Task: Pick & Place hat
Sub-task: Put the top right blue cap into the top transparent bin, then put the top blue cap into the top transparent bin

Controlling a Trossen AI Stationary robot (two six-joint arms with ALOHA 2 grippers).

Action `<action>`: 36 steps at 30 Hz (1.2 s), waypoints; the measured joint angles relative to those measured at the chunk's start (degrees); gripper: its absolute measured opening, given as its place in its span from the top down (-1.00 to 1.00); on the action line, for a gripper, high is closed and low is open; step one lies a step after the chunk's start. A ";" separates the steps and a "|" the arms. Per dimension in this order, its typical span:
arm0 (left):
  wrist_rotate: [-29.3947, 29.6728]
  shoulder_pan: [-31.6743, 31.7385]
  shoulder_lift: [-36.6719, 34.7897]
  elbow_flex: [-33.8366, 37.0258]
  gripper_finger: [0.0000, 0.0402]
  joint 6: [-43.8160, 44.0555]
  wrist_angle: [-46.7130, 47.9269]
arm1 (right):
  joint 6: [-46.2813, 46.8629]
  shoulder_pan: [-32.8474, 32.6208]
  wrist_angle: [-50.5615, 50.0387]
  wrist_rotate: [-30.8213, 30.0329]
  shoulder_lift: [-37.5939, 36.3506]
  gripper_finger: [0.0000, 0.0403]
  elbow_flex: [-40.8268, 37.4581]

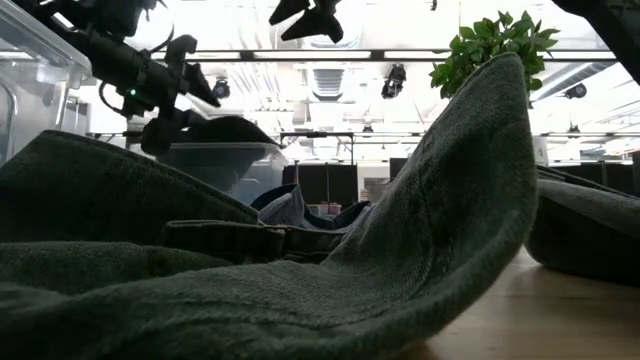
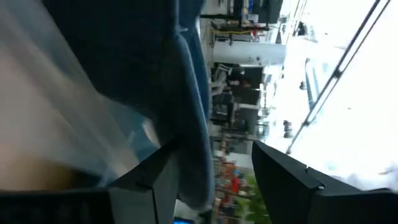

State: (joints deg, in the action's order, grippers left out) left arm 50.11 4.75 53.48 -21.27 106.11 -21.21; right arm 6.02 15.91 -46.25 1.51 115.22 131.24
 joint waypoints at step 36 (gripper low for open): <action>-18.16 -0.41 -4.22 -5.75 0.05 -35.89 0.24 | 2.93 -1.57 -28.80 6.17 -0.98 -0.03 -4.65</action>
State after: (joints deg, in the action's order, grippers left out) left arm 31.95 4.34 49.26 -27.03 70.22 -20.97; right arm 8.95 14.34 -75.05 7.68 114.24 126.59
